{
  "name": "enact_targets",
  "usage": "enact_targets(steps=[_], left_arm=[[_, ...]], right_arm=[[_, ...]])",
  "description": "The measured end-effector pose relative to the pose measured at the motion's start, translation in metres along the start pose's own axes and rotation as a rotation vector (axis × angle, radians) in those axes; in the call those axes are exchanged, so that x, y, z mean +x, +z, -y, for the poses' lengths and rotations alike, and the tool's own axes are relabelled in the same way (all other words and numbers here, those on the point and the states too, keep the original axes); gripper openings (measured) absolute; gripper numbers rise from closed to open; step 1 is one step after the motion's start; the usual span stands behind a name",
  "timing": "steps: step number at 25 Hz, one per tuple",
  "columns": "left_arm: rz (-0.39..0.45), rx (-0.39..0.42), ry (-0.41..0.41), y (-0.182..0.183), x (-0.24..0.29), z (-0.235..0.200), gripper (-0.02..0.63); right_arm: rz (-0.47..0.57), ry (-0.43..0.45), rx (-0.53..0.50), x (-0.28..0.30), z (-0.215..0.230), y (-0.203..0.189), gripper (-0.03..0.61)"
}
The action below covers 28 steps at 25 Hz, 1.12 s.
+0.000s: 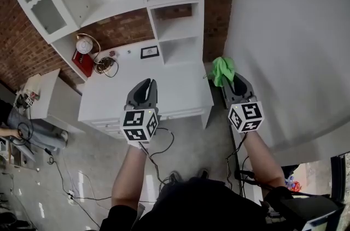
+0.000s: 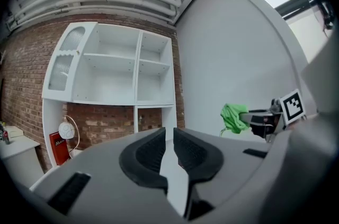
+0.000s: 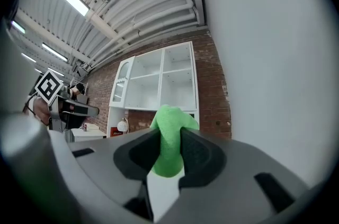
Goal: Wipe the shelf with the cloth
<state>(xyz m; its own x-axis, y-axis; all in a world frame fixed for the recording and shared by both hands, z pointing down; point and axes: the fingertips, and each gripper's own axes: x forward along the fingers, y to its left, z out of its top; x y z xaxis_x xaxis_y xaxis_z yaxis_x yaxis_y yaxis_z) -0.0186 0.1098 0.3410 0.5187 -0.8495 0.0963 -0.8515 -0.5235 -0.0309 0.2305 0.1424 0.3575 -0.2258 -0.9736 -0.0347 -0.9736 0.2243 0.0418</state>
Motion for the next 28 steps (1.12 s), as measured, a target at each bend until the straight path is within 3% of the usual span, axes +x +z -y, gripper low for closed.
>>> enact_targets(steps=[7,15,28], left_arm=[[-0.015,0.022,0.047,-0.005,-0.001,0.015,0.046],[-0.003,0.025,0.092,-0.001,0.016,-0.006,0.046],[0.009,-0.031,0.004,-0.016,0.103,-0.068,0.046]], right_arm=[[-0.002,0.075,-0.026,0.023,0.022,-0.004,0.096],[0.020,0.092,-0.090,0.060,0.034,0.022,0.095],[-0.060,0.099,-0.101,0.145,-0.012,-0.013,0.097]])
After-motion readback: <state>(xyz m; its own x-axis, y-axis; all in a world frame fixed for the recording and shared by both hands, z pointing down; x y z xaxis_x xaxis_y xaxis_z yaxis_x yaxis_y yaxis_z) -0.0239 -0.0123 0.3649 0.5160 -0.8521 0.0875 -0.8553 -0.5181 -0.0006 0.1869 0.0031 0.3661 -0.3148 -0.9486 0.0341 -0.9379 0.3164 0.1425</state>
